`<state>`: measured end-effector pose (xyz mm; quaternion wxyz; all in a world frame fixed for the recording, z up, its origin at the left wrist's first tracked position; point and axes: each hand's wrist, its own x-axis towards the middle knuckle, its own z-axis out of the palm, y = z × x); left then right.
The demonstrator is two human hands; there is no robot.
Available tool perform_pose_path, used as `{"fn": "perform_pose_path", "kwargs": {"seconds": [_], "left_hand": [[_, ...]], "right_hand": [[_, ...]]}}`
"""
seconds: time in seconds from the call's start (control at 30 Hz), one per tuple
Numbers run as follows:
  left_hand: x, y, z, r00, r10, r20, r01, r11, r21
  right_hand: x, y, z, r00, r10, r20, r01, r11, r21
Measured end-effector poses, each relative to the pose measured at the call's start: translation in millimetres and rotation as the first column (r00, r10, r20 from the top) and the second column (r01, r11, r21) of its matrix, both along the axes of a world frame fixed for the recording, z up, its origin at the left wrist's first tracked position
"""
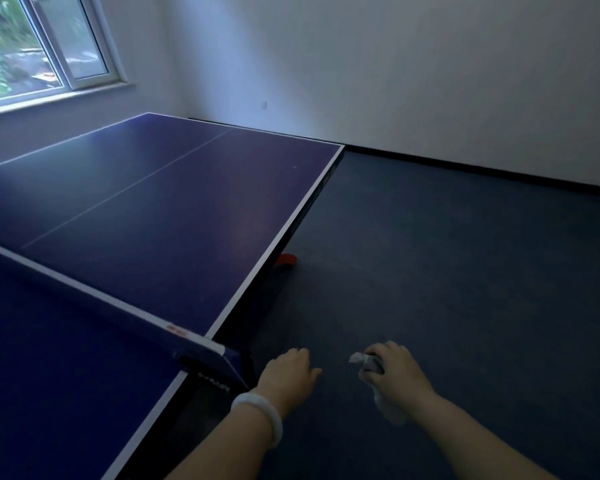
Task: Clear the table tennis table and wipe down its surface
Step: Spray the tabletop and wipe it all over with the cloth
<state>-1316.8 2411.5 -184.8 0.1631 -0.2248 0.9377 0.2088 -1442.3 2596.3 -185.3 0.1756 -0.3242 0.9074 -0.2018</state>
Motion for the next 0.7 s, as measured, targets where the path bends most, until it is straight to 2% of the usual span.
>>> {"fn": "perform_pose_path", "kwargs": {"seconds": [0.17, 0.3, 0.47, 0.7], "left_hand": [[-58, -29, -11, 0.99, 0.137, 0.025, -0.137, 0.99, -0.01], [-95, -47, -16, 0.945, 0.323, 0.044, -0.322, 0.946, -0.032], [-112, -58, -14, 0.839, 0.542, 0.037, -0.538, 0.839, -0.082], [-99, -81, -26, 0.643, 0.763, 0.064, -0.747, 0.644, -0.163]], "right_hand": [[-88, -45, -14, 0.993, 0.121, 0.009, -0.121, 0.993, -0.006], [-161, -89, -20, 0.962, 0.272, 0.014, -0.271, 0.962, -0.03], [-217, -152, -18, 0.866, 0.501, 0.008, -0.501, 0.866, -0.01], [-216, -256, -15, 0.695, 0.718, 0.035, -0.718, 0.696, -0.028]]}}
